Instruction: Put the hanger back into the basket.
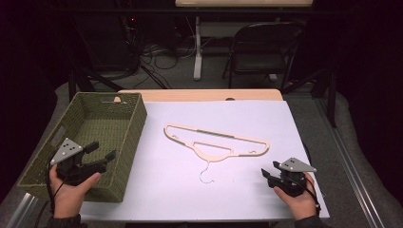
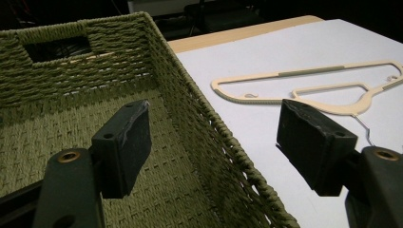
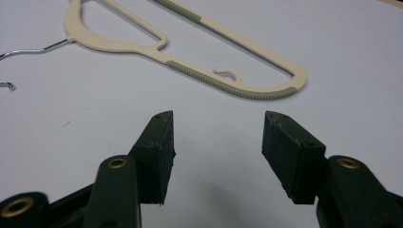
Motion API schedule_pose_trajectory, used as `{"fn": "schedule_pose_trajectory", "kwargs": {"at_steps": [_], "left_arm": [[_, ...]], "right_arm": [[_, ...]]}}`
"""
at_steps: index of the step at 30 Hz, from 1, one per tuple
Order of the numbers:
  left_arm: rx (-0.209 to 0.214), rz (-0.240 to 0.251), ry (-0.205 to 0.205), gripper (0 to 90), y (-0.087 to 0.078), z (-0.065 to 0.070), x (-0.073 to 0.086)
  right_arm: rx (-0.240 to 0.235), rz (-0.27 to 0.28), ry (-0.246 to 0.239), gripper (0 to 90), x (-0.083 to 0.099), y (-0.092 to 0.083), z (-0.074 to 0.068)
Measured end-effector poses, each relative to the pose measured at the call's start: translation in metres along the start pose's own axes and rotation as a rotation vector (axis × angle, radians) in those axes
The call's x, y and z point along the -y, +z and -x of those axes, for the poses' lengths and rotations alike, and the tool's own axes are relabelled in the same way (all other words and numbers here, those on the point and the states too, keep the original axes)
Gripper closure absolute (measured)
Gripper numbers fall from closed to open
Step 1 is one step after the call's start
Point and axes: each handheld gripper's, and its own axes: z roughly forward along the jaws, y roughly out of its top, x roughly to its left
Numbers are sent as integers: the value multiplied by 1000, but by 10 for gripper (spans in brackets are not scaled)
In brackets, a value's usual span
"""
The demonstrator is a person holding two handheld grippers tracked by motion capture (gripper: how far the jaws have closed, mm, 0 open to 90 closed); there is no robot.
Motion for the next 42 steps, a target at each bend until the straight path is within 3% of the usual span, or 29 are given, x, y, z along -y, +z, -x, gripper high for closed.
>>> {"fn": "schedule_pose_trajectory", "kwargs": {"at_steps": [5, 9, 12, 17, 18, 19, 23, 28, 30, 31, 38, 42], "left_arm": [[8, 8, 10, 277, -3, 2, -1], [17, 25, 28, 293, -5, 7, -3], [36, 32, 18, 290, -6, 9, -4], [41, 24, 33, 275, -4, 14, -6], [41, 19, 33, 274, -4, 14, -7], [38, 17, 34, 270, -4, 15, -7], [32, 11, 17, 242, -2, 15, -6], [39, 9, 5, 237, -1, 14, -6], [40, 2, 8, 241, 0, 15, -6], [43, 4, 9, 241, 0, 15, -6], [49, 3, 18, 242, 1, 18, -6], [46, 4, 30, 245, 1, 18, -6]], "right_arm": [[0, 5, -25, 455, -3, -1, -1], [6, 28, -77, 469, -7, -3, -3], [3, 29, -89, 474, -10, -5, -5], [-15, 20, -69, 479, -13, -6, -5], [-20, -5, -74, 476, -15, -8, -5], [-23, 24, -76, 470, -15, -5, -6], [-28, -14, -119, 457, -21, -5, -10], [-51, -34, -126, 452, -27, -1, -12], [-59, -60, -127, 456, -31, -1, -12], [-65, -42, -122, 456, -32, 1, -12], [-83, -58, -148, 474, -51, 4, -14], [-114, -81, -192, 476, -69, 9, -17]]}}
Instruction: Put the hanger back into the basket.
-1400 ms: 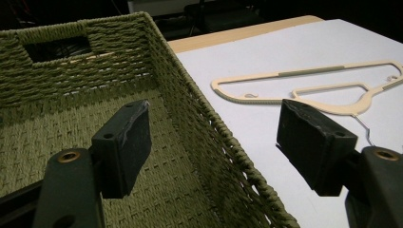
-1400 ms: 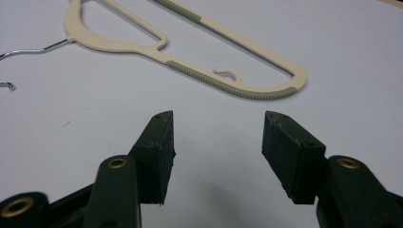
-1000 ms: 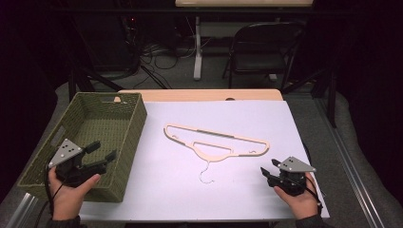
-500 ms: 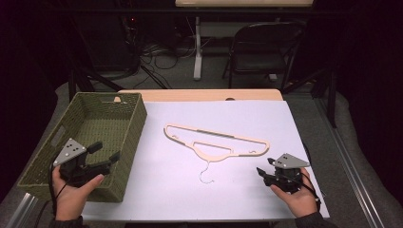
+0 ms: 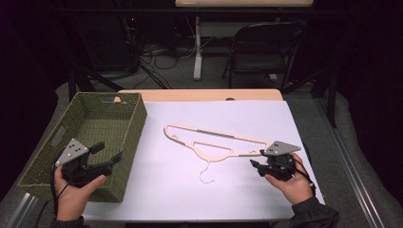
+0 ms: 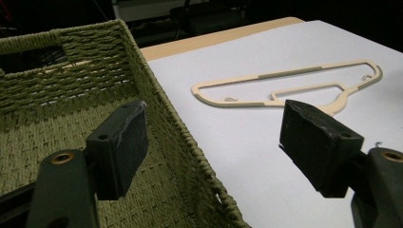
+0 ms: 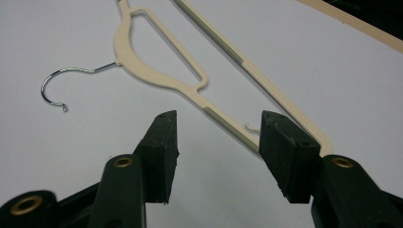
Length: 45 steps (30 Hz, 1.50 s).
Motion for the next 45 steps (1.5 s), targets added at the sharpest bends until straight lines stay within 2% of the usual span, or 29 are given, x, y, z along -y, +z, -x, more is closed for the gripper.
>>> {"fn": "schedule_pose_trajectory", "kwargs": {"at_steps": [3, 10, 18, 22, 26, 27, 29, 30, 34, 35, 36, 37, 42, 44, 45], "left_arm": [[-2, -2, 2, 244, 1, 1, 0], [-2, -3, 7, 247, 0, 1, -1], [-2, -8, 9, 257, 0, 1, -1], [-4, -7, 6, 263, 0, 0, -1], [-6, -9, 5, 264, -1, -1, 0], [-7, -9, 5, 264, -1, -1, 0], [-6, -10, 6, 264, 0, -1, 0], [-5, -10, 6, 265, 0, -1, 0], [-3, -14, 5, 264, 1, -1, 0], [-3, -14, 5, 264, 2, -1, 0], [-3, -14, 5, 264, 2, -1, 0], [-3, -14, 4, 264, 2, -1, 1], [-3, -17, 5, 264, 3, -1, 1], [-4, -17, 5, 264, 2, -1, 1], [-4, -16, 5, 264, 2, -1, 1]], "right_arm": [[0, -11, -39, 467, -10, 1, 0], [-24, -55, -76, 449, -27, 4, -3], [-120, -169, -98, 468, -55, 10, -2], [-144, -210, -115, 476, -65, 15, 0], [-182, -298, -128, 500, -80, 24, 4], [-180, -308, -136, 504, -82, 26, 5], [-189, -292, -127, 505, -84, 33, 7], [-195, -339, -141, 506, -87, 34, 8], [-191, -382, -155, 505, -99, 39, 12], [-192, -355, -145, 505, -100, 42, 12], [-192, -355, -145, 505, -100, 42, 12], [-193, -383, -151, 504, -108, 43, 13], [-193, -403, -162, 504, -122, 53, 15], [-189, -396, -167, 504, -124, 55, 15], [-195, -376, -156, 504, -127, 62, 16]]}}
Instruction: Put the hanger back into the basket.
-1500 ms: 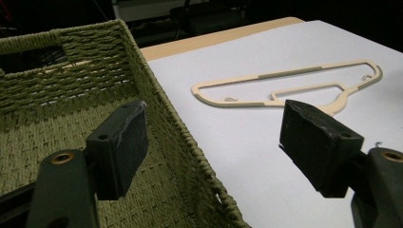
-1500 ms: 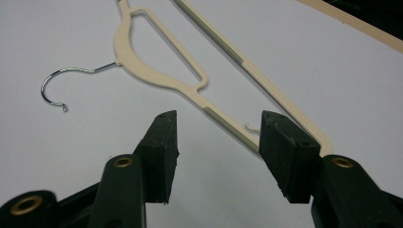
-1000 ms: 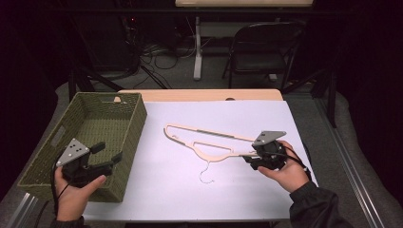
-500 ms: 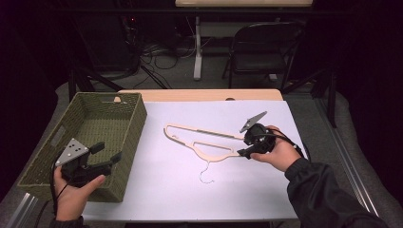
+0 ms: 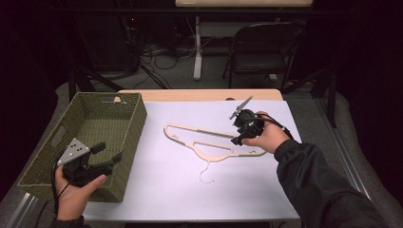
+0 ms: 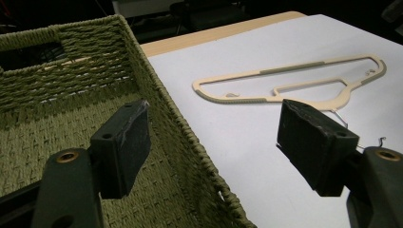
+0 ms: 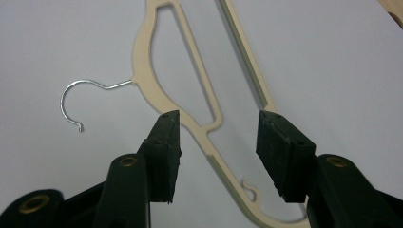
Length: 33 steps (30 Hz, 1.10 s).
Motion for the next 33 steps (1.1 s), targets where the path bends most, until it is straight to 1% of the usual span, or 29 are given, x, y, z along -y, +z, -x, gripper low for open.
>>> {"fn": "schedule_pose_trajectory", "kwargs": {"at_steps": [1, 2, 3, 4, 5, 6, 7, 9, 10, 11, 12, 13, 14, 17, 19, 20, 21, 22, 23, 24, 25, 26, 27, 28, 29, 30, 31, 32, 33], "left_arm": [[-1, 0, -1, 264, 0, 0, 0], [-2, 0, 0, 264, 0, 0, 0], [-2, 0, 0, 263, 0, 0, 0], [0, 1, -1, 263, 0, 0, 0], [1, 0, -1, 263, 0, 0, 0], [1, 0, -1, 263, 0, -1, 0], [1, 0, -3, 263, 0, -1, 0], [0, -1, -5, 263, 0, -1, 0], [0, -1, -5, 263, 0, -1, 0], [0, -1, -5, 263, 0, -1, 0], [1, 0, -5, 263, 0, -1, 0], [3, 0, -4, 262, 0, -1, 0], [3, -1, -3, 262, 0, -1, 0], [3, 0, -3, 263, 0, -1, 0], [2, 0, -4, 263, 0, -1, 0], [3, -1, -5, 263, 0, -1, 0], [2, -2, -5, 263, 0, -1, 0], [2, -2, -4, 263, 0, -1, 0], [3, -3, -5, 263, 0, -1, 0], [3, -4, -5, 263, 1, -1, 0], [3, -5, -6, 263, 1, -1, 0], [3, -5, -7, 263, 1, -2, 0], [4, -5, -7, 263, 1, -2, 1], [4, -6, -8, 263, 1, -2, 1], [3, -7, -7, 263, 1, -2, 1], [3, -7, -7, 263, 1, -2, 1], [3, -7, -6, 263, 1, -2, 1], [3, -7, -6, 263, 1, -2, 1], [3, -7, -6, 263, 1, -2, 1]], "right_arm": [[2, -31, -5, 505, -3, 0, 1], [11, -34, -13, 505, -6, 3, 2], [11, -34, -13, 505, -6, 3, 2], [10, -43, -29, 508, -11, 7, 4], [14, -59, -31, 510, -13, 9, 4], [9, -60, -33, 513, -15, 11, 5], [11, -83, -50, 514, -17, 13, 5], [15, -97, -68, 516, -20, 17, 5], [8, -108, -74, 515, -22, 19, 5], [-2, -84, -76, 510, -22, 23, 5], [-17, -120, -92, 507, -25, 22, 6], [-19, -98, -91, 503, -26, 25, 5], [-20, -114, -96, 498, -27, 26, 6], [-39, -127, -121, 479, -30, 32, 6], [-49, -110, -124, 463, -30, 38, 7], [-42, -132, -136, 460, -31, 39, 7], [-49, -125, -137, 458, -31, 42, 7], [-49, -90, -136, 455, -31, 47, 6], [-49, -131, -149, 454, -32, 47, 6], [-57, -119, -155, 451, -32, 50, 5], [-46, -151, -168, 452, -34, 51, 3], [-54, -137, -171, 451, -34, 54, 2], [-53, -128, -179, 452, -34, 57, 1], [-55, -155, -188, 452, -35, 57, 0], [-50, -171, -196, 452, -37, 57, -1], [-52, -93, -188, 452, -34, 64, -3], [-61, -189, -202, 452, -39, 59, -3], [-60, -149, -203, 452, -38, 63, -4], [-60, -149, -203, 452, -38, 63, -4]]}}
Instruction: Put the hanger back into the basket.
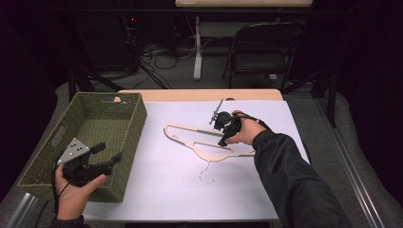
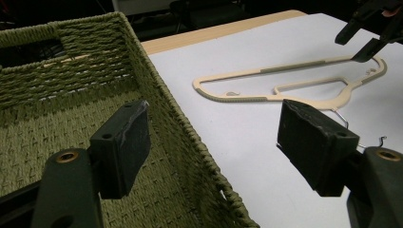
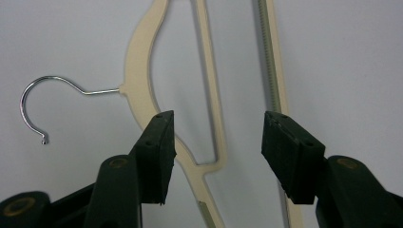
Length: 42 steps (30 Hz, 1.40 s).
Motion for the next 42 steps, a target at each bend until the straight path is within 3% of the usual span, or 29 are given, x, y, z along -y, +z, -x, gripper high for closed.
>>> {"fn": "schedule_pose_trajectory", "kwargs": {"at_steps": [11, 24, 25, 26, 27, 38, 40, 41, 42], "left_arm": [[1, -3, 1, 264, 1, 0, 0], [4, -8, 1, 266, 2, 1, 1], [5, -10, 2, 266, 2, 1, 1], [4, -10, 2, 266, 3, 1, 1], [4, -10, 2, 266, 3, 1, 1], [6, -9, 6, 268, 3, 2, 0], [4, -8, 6, 268, 3, 2, 0], [4, -8, 6, 268, 3, 1, 0], [4, -7, 5, 268, 3, 1, 0]], "right_arm": [[-4, -38, -57, 466, -9, 20, -5], [-17, -72, -87, 503, -15, 38, -8], [-22, -77, -92, 519, -15, 41, -9], [-31, -130, -106, 526, -17, 39, -8], [-19, -81, -103, 534, -15, 43, -9], [14, -123, -117, 668, -14, 56, -1], [9, -164, -119, 679, -14, 55, 0], [13, -130, -114, 684, -13, 58, 0], [14, -131, -114, 692, -13, 58, 0]]}}
